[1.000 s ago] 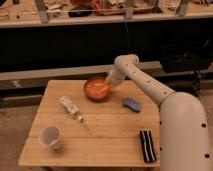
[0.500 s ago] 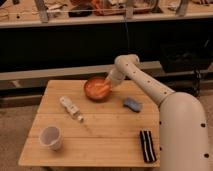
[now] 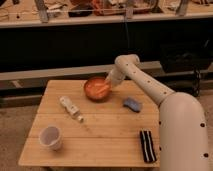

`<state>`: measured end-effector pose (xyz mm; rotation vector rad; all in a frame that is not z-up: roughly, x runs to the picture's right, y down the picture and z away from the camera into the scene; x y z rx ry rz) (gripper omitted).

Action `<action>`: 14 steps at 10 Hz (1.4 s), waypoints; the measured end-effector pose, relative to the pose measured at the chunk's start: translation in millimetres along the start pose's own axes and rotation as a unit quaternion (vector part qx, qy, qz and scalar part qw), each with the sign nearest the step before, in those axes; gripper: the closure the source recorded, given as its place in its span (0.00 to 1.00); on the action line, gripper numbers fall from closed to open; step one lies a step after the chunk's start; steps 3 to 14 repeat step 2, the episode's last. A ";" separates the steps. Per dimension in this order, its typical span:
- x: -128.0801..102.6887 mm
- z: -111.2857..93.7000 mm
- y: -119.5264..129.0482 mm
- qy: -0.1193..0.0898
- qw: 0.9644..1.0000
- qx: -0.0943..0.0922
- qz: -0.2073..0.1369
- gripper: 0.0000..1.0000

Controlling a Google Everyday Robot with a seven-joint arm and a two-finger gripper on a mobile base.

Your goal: Place the pepper in the ceramic bowl

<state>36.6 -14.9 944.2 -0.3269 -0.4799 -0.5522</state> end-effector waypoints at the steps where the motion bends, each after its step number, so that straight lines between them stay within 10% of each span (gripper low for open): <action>1: 0.5 -0.4 -0.4 0.000 1.000 0.001 0.001 0.82; 14: 0.4 -0.1 -0.6 0.000 1.000 0.001 0.002 0.82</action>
